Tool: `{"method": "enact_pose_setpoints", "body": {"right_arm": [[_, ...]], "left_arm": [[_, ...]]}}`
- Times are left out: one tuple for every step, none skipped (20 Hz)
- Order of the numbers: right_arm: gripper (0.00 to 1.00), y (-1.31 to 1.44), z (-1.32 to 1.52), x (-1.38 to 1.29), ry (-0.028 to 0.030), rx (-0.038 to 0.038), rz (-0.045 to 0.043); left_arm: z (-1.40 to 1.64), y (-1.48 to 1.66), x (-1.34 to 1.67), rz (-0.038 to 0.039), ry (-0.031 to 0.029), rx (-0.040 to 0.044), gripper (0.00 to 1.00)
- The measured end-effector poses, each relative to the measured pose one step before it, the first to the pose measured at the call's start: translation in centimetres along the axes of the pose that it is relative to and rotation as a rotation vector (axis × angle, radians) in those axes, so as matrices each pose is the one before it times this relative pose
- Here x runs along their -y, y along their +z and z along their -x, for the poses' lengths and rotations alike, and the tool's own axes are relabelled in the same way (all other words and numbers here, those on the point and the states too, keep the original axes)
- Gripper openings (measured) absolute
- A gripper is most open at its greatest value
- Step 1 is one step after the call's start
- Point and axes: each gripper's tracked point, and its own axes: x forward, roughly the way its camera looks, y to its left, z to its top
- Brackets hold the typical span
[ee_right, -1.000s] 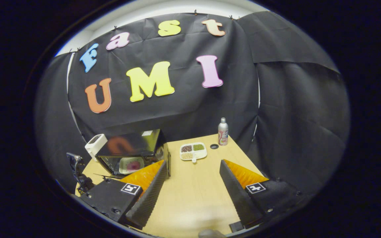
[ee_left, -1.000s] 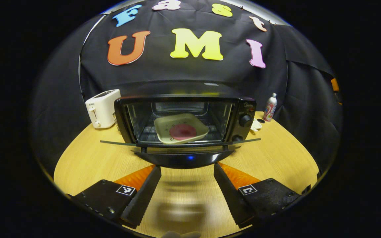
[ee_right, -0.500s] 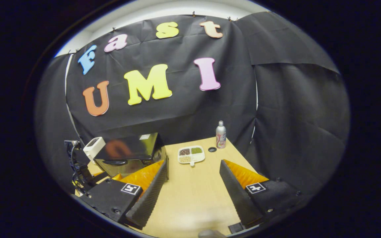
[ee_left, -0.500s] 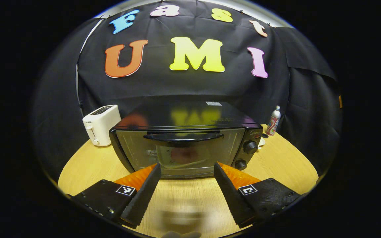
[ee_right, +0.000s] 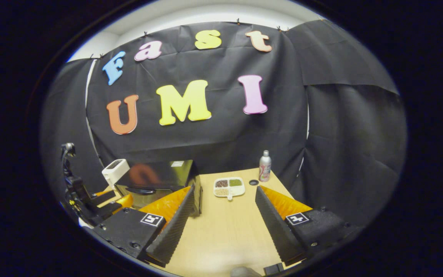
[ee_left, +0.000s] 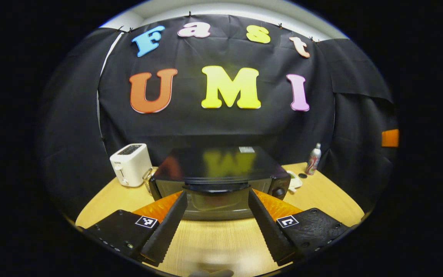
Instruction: Open the electric oven with the left hand, put the food in, and close the electric oven.
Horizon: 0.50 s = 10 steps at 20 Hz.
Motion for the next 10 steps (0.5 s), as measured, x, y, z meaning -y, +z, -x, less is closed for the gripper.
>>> {"method": "enact_pose_setpoints", "body": {"right_arm": [[1.00, 0.312, 0.006, -0.400, 0.00924, 0.01389, 0.01473], [0.96, 0.534, 0.140, -0.413, 0.00909, 0.01598, 0.01151], [0.96, 0.447, 0.070, -0.328, 0.00818, 0.01639, 0.01060], [0.96, 0.473, 0.070, -0.268, 0.00698, 0.01439, 0.00707], [0.96, 0.383, 0.105, -0.272, 0.00773, 0.01404, 0.00582], [1.00, 0.537, 0.099, -0.248, 0.00647, 0.02110, 0.00315], [0.96, 0.387, 0.001, -0.196, 0.00397, 0.01462, 0.00473], [0.95, 0.208, 0.097, -0.058, 0.00112, 0.00610, 0.00604], [0.96, 0.287, 0.077, -0.031, 0.00117, 0.01099, 0.00471], [0.95, 0.371, 0.184, 0.023, -0.00203, 0.01093, 0.00240]], "left_arm": [[1.037, 1.879, -0.121, 0.00221, 0.00074, 0.03270, 0.96], [1.004, 1.636, -0.318, -0.00898, 0.01050, 0.02694, 0.96], [0.764, 1.597, -0.416, -0.01452, 0.01592, 0.03153, 0.96], [0.841, 1.502, -0.313, -0.01048, 0.00758, 0.02852, 0.96], [0.971, 1.528, -0.130, -0.00109, 0.00272, 0.02836, 0.96], [0.937, 1.186, -0.093, 0.00181, 0.00295, 0.01941, 0.96], [0.865, 1.199, -0.211, 0.00133, 0.00396, 0.02267, 0.96], [0.909, 0.789, -0.350, -0.00130, 0.00608, 0.00953, 0.96], [0.812, 0.618, -0.474, -0.00245, 0.00603, 0.00904, 0.96], [0.950, 0.392, -0.450, -0.00051, 0.00705, 0.00221, 0.96]]}}
